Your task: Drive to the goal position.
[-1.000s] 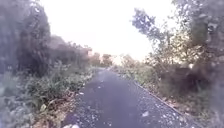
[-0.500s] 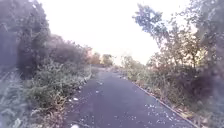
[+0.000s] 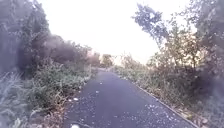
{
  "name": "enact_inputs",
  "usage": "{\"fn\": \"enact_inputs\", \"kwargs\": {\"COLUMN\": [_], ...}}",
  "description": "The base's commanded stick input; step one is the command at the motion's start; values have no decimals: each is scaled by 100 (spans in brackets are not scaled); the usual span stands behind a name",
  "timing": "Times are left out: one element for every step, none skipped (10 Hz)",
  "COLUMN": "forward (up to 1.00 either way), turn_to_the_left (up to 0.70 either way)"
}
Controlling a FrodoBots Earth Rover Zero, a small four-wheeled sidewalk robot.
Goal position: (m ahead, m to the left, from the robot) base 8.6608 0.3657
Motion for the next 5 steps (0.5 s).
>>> {"fn": "enact_inputs", "kwargs": {"forward": [45, 45, 45, 45, 45], "turn_to_the_left": [0, 0, 0, 0, 0]}}
